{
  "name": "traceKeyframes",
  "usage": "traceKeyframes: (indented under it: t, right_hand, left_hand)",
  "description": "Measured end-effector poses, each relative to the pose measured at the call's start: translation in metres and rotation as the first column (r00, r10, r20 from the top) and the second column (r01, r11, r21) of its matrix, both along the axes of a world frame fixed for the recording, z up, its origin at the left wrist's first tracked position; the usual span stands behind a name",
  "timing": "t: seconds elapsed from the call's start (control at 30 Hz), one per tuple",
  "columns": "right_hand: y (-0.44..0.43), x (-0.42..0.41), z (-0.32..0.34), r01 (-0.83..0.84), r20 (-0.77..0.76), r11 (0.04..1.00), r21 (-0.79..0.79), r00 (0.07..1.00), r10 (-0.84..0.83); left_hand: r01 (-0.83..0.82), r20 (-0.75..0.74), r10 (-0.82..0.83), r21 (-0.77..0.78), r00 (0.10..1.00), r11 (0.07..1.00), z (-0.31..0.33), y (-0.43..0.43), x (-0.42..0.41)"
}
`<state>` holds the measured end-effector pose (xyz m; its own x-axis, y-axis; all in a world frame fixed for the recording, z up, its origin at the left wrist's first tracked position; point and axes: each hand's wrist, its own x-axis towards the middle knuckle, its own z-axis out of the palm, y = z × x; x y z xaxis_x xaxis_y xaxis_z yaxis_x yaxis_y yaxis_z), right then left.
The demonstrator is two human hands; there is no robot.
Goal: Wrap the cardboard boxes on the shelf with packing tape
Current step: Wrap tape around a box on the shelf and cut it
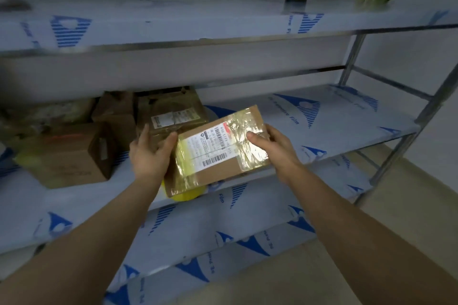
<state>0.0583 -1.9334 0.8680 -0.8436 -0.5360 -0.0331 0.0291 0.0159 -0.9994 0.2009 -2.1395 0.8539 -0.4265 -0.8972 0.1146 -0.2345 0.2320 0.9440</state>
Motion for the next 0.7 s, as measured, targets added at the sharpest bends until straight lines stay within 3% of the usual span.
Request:
traceKeyframes:
  t: [0.03, 0.1, 0.2, 0.3, 0.5, 0.7]
  right_hand:
    - [-0.009, 0.004, -0.001, -0.030, -0.001, 1.000, -0.008, 1.000, 0.030]
    - [-0.029, 0.015, -0.001, -0.094, 0.009, 0.995, -0.029, 0.996, 0.094]
    - [-0.058, 0.036, 0.007, -0.181, -0.017, 0.982, -0.054, 0.983, 0.180]
    - [-0.078, 0.053, 0.014, -0.218, -0.058, 0.973, -0.077, 0.975, 0.214]
    - [-0.097, 0.070, 0.017, -0.229, -0.062, 0.969, -0.094, 0.973, 0.224]
    - [-0.090, 0.071, 0.016, -0.153, -0.004, 0.983, -0.098, 0.988, 0.154]
  left_hand:
    - [-0.004, 0.052, 0.014, -0.186, 0.999, 0.982, 0.006, 0.000, 0.005]
    - [0.088, 0.130, -0.037, -0.417, 0.991, 0.905, 0.023, 0.005, 0.012]
    - [0.228, 0.178, -0.154, -0.545, 0.972, 0.807, 0.045, 0.010, 0.014]
    - [0.299, 0.073, -0.298, -0.441, 0.952, 0.846, 0.049, 0.001, 0.025]
    - [0.288, -0.091, -0.321, -0.267, 0.943, 0.920, 0.052, -0.016, 0.044]
    - [0.366, -0.014, -0.393, -0.332, 0.920, 0.869, 0.058, -0.025, 0.042]
